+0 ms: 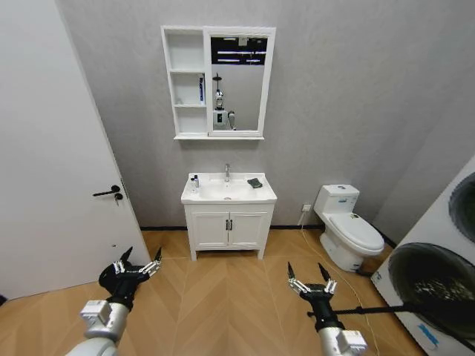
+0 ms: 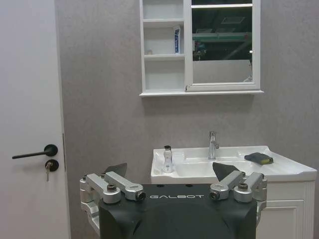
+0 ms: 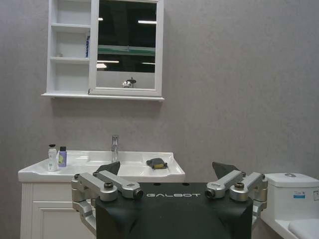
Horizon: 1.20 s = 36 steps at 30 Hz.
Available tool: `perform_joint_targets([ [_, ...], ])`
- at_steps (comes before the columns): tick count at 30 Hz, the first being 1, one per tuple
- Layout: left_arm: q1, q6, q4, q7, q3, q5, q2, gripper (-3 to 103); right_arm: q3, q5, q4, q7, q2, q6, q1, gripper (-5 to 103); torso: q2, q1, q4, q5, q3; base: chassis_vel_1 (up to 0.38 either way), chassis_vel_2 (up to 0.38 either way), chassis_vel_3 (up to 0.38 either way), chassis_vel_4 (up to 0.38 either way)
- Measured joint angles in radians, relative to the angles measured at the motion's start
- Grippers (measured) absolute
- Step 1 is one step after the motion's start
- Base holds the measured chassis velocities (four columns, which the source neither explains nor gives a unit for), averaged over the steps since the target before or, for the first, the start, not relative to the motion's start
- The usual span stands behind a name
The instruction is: Move facial cleanser and shampoo from washbasin to cabinet, then wipe washbasin with towel.
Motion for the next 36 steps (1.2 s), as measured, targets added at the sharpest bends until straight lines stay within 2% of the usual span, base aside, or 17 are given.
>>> perform_joint_targets([
  [6,0.006,0.002,-0.001,0.000,0.006,0.003,-0.006,97,0.008,0.004,0.010,0.001,-0.006,-0.003,0.003,100,0.000,0.000,0.0000,0.0000,0.000,0.000,0.000,0.000,0.000],
  [7,0.009,0.001,0.003,0.000,0.006,0.009,-0.007,101,0.008,0.006,0.021,0.004,-0.013,-0.017,0.002,100,0.000,0.000,0.0000,0.0001,0.000,0.000,0.000,0.000,0.000],
  [14,0.027,0.000,0.009,0.000,0.017,0.031,-0.015,97,0.006,0.030,0.041,0.012,-0.031,-0.069,0.010,100,0.000,0.000,0.0000,-0.0001,0.000,0.000,0.000,0.000,0.000],
  [23,0.055,-0.008,0.017,0.003,0.009,0.036,-0.021,97,0.003,0.045,-0.033,0.004,-0.017,-0.052,0.009,100,0.000,0.000,0.0000,0.0002,0.000,0.000,0.000,0.000,0.000],
  [29,0.059,-0.032,0.077,0.013,0.026,0.061,-0.058,97,0.012,0.073,-0.067,-0.010,-0.025,-0.045,-0.004,100,0.000,0.000,-0.0001,0.0000,0.000,0.000,0.000,0.000,0.000],
  [36,0.059,-0.043,0.111,0.017,0.043,0.082,-0.072,97,0.006,0.082,-0.076,-0.018,-0.020,-0.029,-0.027,100,0.000,0.000,-0.0001,0.0001,0.000,-0.006,0.007,0.005,-0.004],
])
